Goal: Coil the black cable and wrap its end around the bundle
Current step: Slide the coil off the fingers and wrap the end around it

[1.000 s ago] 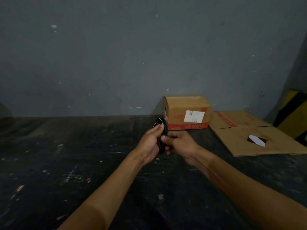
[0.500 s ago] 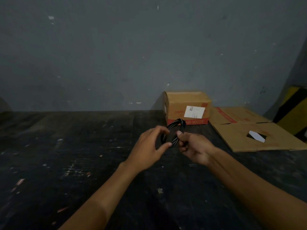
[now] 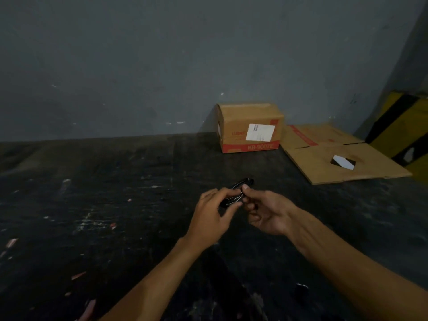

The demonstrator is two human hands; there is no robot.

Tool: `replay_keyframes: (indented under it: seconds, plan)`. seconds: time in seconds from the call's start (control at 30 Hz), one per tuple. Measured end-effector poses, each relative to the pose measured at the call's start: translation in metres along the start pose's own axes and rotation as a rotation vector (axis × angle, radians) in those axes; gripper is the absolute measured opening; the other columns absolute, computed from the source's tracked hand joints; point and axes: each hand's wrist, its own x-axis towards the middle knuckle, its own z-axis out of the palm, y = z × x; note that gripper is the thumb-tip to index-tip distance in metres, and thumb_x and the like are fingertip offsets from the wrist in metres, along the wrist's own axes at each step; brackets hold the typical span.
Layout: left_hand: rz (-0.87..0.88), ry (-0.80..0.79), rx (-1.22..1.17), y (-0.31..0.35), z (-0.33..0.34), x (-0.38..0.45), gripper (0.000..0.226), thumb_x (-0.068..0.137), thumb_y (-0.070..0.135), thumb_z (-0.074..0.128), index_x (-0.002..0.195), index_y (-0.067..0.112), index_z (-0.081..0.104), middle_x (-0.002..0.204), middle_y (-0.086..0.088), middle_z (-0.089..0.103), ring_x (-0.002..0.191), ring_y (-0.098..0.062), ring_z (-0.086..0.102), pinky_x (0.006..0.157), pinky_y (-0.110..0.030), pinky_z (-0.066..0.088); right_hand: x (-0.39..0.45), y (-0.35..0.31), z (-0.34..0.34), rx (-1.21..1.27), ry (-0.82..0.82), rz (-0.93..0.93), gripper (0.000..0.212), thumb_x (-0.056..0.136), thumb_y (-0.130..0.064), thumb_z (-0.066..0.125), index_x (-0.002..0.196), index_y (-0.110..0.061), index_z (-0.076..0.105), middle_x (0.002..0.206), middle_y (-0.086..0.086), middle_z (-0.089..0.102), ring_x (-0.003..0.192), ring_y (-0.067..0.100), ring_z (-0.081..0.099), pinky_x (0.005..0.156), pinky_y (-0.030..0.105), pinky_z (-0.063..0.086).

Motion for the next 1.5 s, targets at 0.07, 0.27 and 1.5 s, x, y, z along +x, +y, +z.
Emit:
replay_keyframes:
  seconds: [0.07, 0.27, 1.5]
  plan:
    - [-0.079, -0.012, -0.132, -0.001, 0.012, -0.010, 0.014, 0.088, 0.026, 0.067, 0.102, 0.027, 0.066, 0.097, 0.021, 0.068, 0.094, 0.003, 0.063, 0.083, -0.015, 0.047, 0.001, 0.010, -0.009, 0.029, -0.008, 0.043, 0.015, 0.085, -0.025, 0.069, 0.078, -0.013, 0.063, 0.063, -0.002, 0.056, 0.048, 0.007, 0.043, 0.050, 0.022, 0.024]
    - [-0.240, -0.102, -0.253, 0.001, 0.030, -0.021, 0.017, 0.088, 0.021, 0.069, 0.094, 0.036, 0.067, 0.095, 0.021, 0.071, 0.092, 0.006, 0.065, 0.077, -0.007, 0.046, 0.003, 0.030, -0.042, -0.009, -0.034, 0.087, 0.018, 0.083, -0.028, 0.070, 0.090, -0.013, 0.065, 0.068, -0.001, 0.057, 0.053, 0.007, 0.045, 0.045, 0.020, 0.027]
    - [-0.977, -0.068, -0.777, -0.021, 0.041, -0.037, 0.009, 0.089, 0.004, 0.065, 0.097, 0.004, 0.070, 0.070, -0.005, 0.073, 0.063, -0.012, 0.067, 0.063, -0.024, 0.057, 0.031, 0.119, -0.148, -1.371, 0.347, 0.016, 0.017, 0.078, -0.019, 0.068, 0.094, -0.014, 0.068, 0.105, 0.010, 0.070, 0.094, 0.021, 0.067, 0.076, 0.027, 0.053]
